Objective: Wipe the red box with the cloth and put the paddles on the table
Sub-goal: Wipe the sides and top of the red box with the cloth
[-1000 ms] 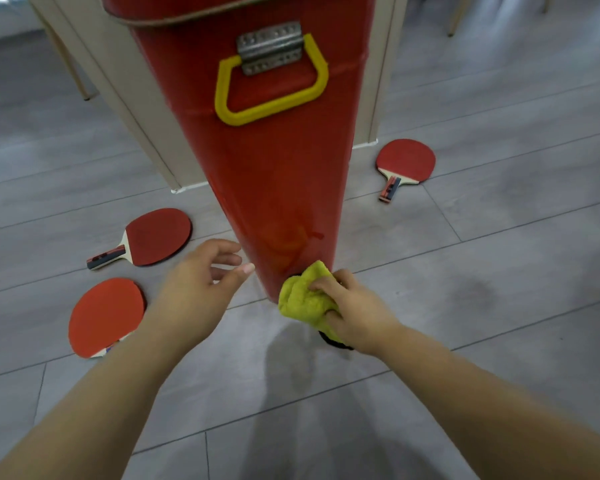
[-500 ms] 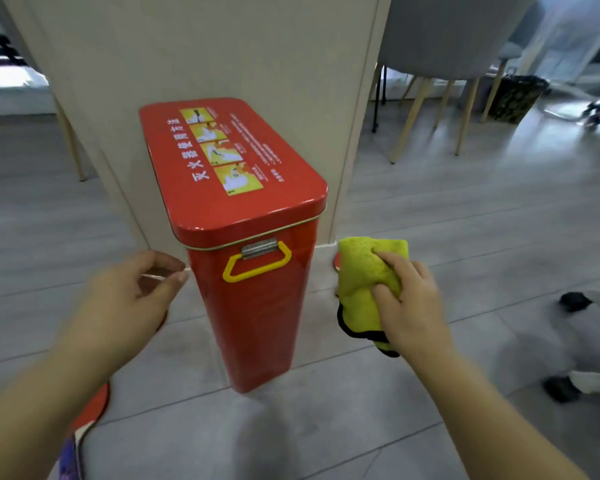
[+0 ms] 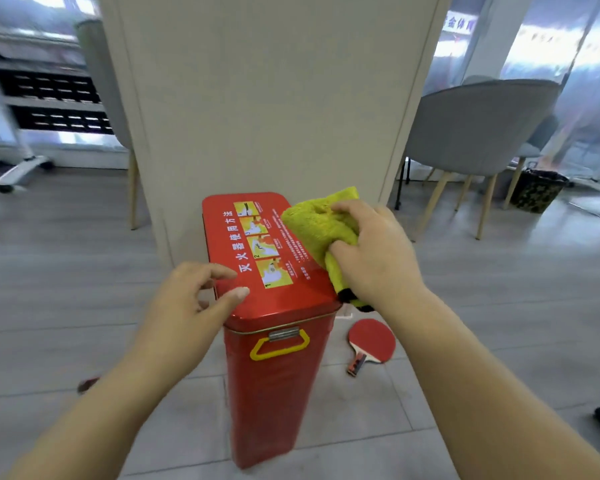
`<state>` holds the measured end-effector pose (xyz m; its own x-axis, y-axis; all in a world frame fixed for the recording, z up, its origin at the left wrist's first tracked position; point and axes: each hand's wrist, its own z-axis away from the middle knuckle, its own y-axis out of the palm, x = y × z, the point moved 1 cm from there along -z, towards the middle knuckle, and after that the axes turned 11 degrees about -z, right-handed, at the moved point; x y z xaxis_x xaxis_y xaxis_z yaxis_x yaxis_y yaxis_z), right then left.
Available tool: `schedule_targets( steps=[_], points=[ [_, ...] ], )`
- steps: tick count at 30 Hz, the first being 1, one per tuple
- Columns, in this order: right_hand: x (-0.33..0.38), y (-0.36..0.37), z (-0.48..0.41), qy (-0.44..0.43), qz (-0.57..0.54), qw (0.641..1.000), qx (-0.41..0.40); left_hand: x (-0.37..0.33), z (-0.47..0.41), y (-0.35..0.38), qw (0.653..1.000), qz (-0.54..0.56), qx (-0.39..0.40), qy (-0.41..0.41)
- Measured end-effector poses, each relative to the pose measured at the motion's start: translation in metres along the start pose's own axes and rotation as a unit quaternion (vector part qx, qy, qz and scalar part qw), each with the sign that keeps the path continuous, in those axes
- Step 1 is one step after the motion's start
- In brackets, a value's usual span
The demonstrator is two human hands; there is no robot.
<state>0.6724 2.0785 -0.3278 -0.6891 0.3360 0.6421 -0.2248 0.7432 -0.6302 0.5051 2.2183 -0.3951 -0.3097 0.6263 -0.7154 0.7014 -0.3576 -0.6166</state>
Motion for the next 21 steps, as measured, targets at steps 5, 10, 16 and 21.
schedule_targets(
  steps=[5,10,16,21],
  points=[
    [0.016,0.038,-0.032,-0.003,-0.062,0.985,0.159,0.009,0.001,0.012,0.999,-0.029,0.033,-0.011],
    [-0.014,0.037,-0.024,0.022,-0.041,0.982,0.186,0.012,0.006,0.015,0.996,0.055,0.028,-0.071],
    [-0.060,0.028,0.009,0.077,-0.103,0.978,0.165,0.022,0.015,0.023,0.989,0.097,0.054,-0.098],
    [-0.072,0.039,0.018,0.144,-0.193,0.949,0.203,0.022,0.016,0.035,0.991,0.093,0.055,-0.078]
  ],
)
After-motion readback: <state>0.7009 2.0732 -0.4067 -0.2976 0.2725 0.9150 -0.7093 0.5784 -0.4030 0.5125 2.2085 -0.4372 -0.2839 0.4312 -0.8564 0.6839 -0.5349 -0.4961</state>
